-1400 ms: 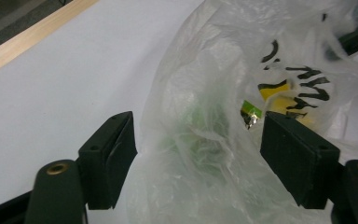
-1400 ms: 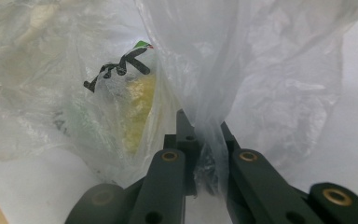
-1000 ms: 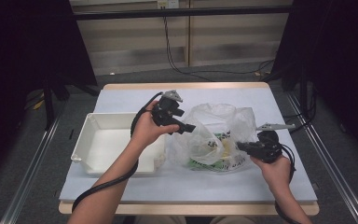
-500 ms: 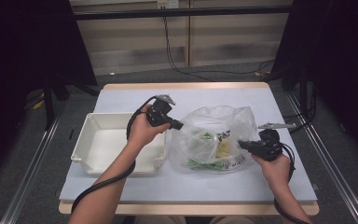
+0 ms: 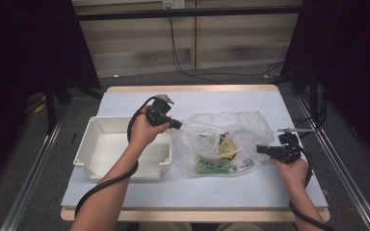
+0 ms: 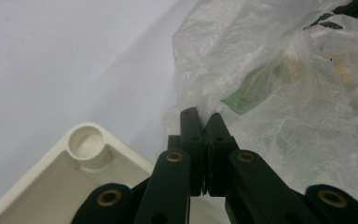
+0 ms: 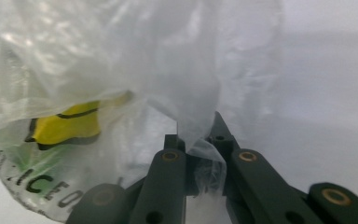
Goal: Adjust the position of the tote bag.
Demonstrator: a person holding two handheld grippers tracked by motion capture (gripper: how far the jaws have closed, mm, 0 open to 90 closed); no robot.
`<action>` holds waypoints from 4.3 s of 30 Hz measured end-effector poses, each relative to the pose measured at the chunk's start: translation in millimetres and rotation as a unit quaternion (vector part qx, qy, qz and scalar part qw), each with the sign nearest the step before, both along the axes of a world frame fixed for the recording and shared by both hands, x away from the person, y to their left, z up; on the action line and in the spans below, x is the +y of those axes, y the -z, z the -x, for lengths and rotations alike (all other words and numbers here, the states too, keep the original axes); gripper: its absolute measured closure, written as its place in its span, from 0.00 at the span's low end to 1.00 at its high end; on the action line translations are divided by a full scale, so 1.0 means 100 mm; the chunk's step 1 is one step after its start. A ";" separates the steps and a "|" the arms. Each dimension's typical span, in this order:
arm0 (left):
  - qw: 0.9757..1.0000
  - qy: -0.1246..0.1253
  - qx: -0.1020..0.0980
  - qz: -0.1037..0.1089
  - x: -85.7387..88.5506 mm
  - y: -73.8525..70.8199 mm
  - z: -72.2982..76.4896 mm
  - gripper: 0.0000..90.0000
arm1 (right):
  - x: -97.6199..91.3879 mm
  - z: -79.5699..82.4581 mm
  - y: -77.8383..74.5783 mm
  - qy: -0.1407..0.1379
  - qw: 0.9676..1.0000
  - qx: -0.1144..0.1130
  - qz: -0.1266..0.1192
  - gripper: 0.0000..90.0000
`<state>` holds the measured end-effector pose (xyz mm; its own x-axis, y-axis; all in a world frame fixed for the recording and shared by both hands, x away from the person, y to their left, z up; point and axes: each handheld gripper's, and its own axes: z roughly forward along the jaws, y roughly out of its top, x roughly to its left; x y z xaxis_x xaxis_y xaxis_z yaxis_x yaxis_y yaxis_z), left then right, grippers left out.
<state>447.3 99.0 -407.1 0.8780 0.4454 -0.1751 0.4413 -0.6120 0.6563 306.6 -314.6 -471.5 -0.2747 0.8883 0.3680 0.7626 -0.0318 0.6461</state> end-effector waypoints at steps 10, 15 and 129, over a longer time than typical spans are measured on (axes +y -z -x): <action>1.000 0.008 -0.003 0.029 -0.08 -0.04 0.07 0.78 | 0.03 0.05 -0.05 -0.012 1.000 -0.001 0.003 0.79; 0.998 0.003 -0.015 0.053 -0.12 -0.13 0.15 0.46 | 0.12 0.10 -0.19 -0.023 0.999 -0.019 0.016 0.67; 0.997 -0.001 -0.036 0.062 0.28 -0.25 0.41 0.34 | 0.19 0.01 -0.28 -0.056 0.997 -0.026 -0.050 0.94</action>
